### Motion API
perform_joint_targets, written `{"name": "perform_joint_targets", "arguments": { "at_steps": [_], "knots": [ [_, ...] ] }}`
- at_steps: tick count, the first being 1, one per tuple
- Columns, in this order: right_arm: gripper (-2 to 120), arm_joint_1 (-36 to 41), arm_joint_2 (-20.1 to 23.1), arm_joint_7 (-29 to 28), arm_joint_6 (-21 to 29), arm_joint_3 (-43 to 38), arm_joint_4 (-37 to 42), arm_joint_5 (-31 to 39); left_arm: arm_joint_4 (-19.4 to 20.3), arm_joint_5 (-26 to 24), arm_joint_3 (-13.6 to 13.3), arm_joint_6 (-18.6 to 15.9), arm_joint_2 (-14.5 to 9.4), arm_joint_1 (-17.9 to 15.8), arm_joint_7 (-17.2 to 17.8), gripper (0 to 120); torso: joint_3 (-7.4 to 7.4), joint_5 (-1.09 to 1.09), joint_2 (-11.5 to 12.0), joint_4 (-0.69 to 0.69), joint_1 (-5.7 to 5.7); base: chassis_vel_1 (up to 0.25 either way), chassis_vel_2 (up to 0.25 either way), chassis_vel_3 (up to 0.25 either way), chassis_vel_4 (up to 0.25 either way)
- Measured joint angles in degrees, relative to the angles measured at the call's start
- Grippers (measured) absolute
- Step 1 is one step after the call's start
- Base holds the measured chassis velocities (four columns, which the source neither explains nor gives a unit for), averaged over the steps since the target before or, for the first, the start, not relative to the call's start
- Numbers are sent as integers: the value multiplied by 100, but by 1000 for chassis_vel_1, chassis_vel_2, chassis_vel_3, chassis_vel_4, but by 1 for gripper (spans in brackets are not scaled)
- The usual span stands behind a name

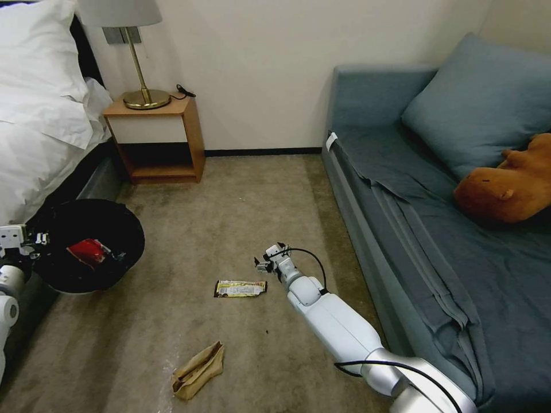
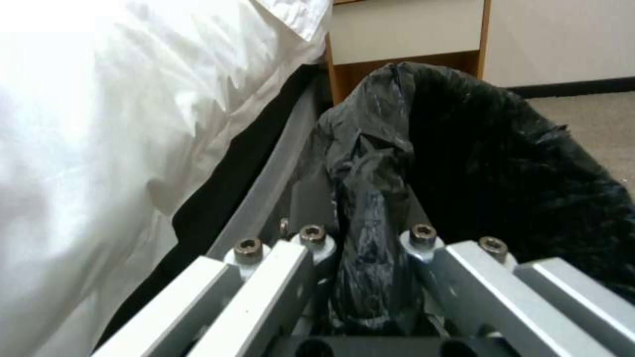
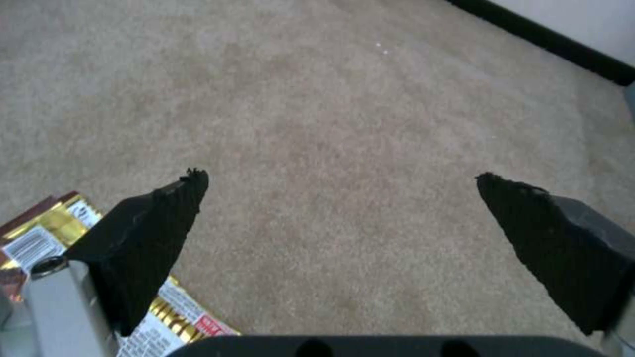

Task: Pick up the trash bin, then pick up the garbage on the floor and place it into the trash bin.

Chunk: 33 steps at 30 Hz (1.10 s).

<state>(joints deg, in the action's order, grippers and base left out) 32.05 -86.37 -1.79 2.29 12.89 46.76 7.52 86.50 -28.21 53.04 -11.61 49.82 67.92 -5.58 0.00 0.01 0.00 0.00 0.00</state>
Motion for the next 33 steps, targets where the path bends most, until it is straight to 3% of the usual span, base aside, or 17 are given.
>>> {"name": "perform_joint_targets", "arguments": {
  "at_steps": [12,17,19,33],
  "knots": [
    [100,-85,69,207,-40,240,92,-123,20,37,23,1,99,12,-3,6,0,0,0,0,0,0,0,0,0],
    [100,-59,222,643,-163,575,403,-372,22,58,23,1,108,-23,-4,6,0,0,0,1,0,0,0,0,0],
    [100,-125,365,1043,-243,974,678,-452,-44,109,22,2,101,-66,-34,6,0,-1,0,0,0,0,0,0,0],
    [100,-494,711,1900,-413,2480,1531,-217,3,171,89,-101,71,-89,71,6,0,-1,0,0,0,0,0,0,0]
  ]
}}
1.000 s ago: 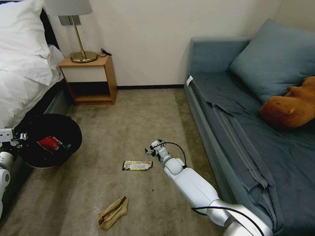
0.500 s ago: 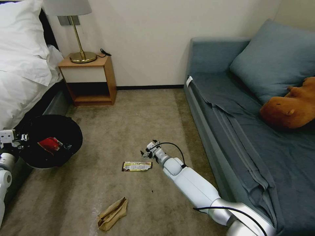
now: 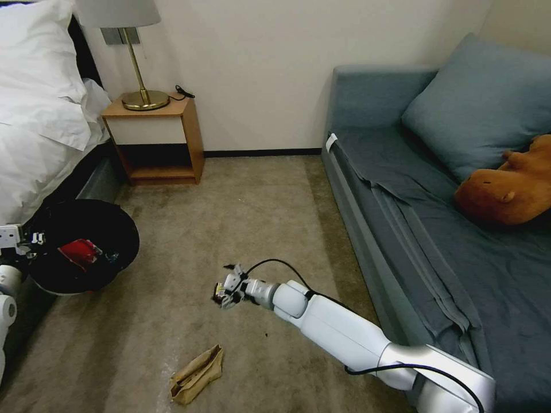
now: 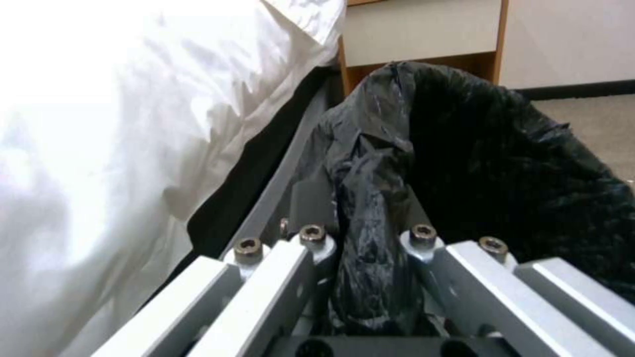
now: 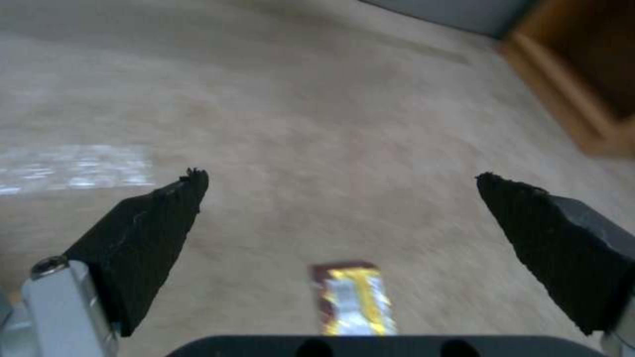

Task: Pick up the trash bin, then pick up the garbage on the floor and place it into the trash bin.

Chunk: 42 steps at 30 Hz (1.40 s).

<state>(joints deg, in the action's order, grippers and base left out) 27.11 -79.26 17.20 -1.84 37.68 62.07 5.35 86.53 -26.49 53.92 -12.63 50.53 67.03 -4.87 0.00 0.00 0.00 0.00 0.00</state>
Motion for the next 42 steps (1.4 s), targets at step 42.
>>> {"name": "perform_joint_targets", "arguments": {
  "at_steps": [42],
  "knots": [
    [100,624,-524,945,-721,566,-917,-956,258,149,1,-4,556,374,35,6,0,1,0,1,0,0,0,0,0]
  ]
}}
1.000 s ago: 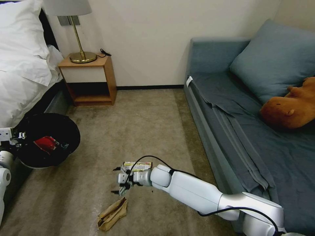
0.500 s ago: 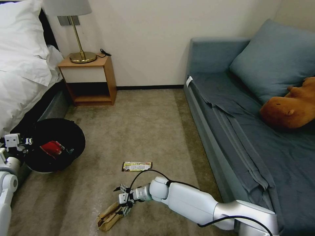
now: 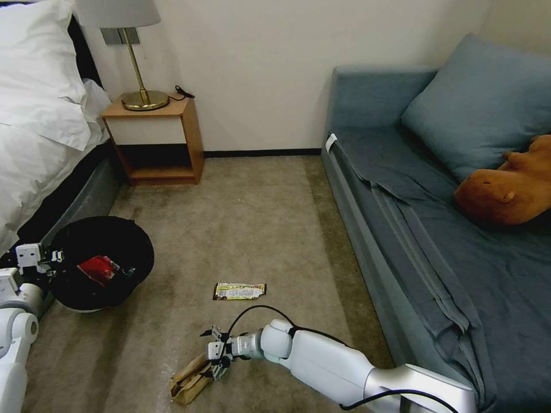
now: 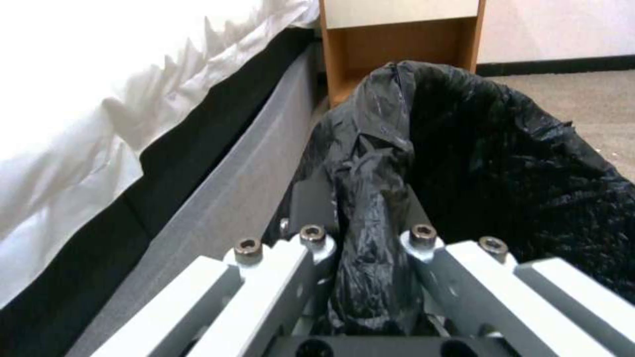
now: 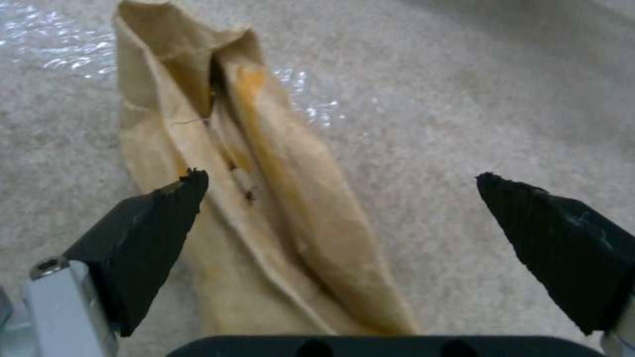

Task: Pick up the trash bin, then pick up the garbage on the floor and place it into the trash bin.

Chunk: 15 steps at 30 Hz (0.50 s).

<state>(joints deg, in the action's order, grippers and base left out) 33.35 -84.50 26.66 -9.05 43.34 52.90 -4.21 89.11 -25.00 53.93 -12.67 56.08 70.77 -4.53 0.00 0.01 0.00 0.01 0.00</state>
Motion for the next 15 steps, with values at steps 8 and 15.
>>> {"name": "perform_joint_targets", "arguments": {
  "at_steps": [8,15],
  "knots": [
    [77,109,-20,24,-21,-14,-128,19,-67,-77,56,42,-67,15,-7,6,0,-1,0,-1,0,0,0,0,0],
    [54,180,-108,110,-45,-68,-247,15,-101,-83,47,62,-62,7,-16,6,0,-1,0,0,0,0,0,0,0]
  ]
}}
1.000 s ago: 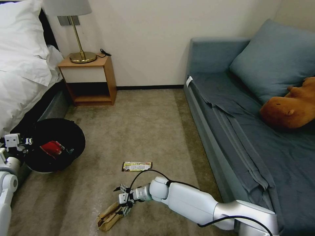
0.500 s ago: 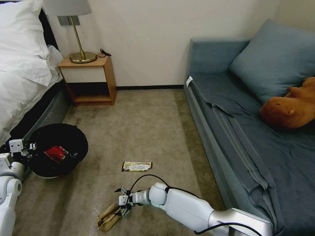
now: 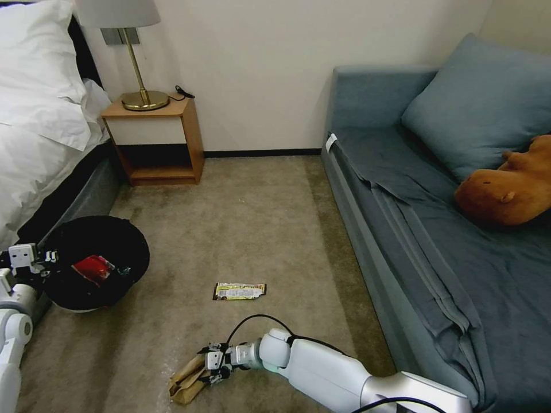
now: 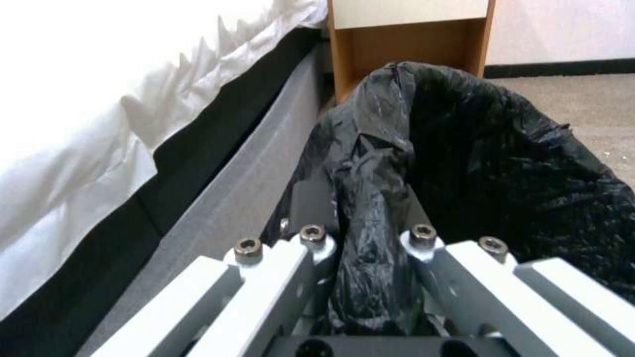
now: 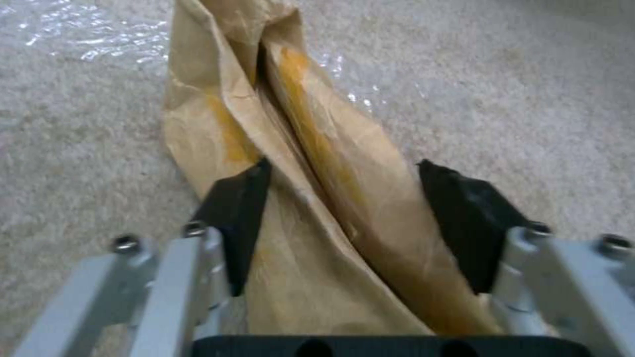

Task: Pick up the trash bin, then pick up the garbage on the floor and place it into the trash bin.

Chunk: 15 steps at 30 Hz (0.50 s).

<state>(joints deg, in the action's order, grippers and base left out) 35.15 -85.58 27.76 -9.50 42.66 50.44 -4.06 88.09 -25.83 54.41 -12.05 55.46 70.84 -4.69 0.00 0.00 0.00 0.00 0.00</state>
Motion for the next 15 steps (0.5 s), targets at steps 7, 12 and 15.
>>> {"name": "perform_joint_targets", "arguments": {
  "at_steps": [7,12,15],
  "knots": [
    [29,8,-58,57,-27,-61,-94,1,-24,-26,-5,12,-31,-5,-6,6,0,0,0,0,0,0,0,0,0],
    [9,6,-61,59,-32,-91,-88,17,-40,-58,-3,17,-66,-13,-9,6,0,0,0,0,0,0,0,0,0],
    [0,8,-69,61,-38,-163,-83,23,-43,-67,-2,22,-71,-15,-9,6,0,0,0,0,0,0,0,0,0]
  ]
}}
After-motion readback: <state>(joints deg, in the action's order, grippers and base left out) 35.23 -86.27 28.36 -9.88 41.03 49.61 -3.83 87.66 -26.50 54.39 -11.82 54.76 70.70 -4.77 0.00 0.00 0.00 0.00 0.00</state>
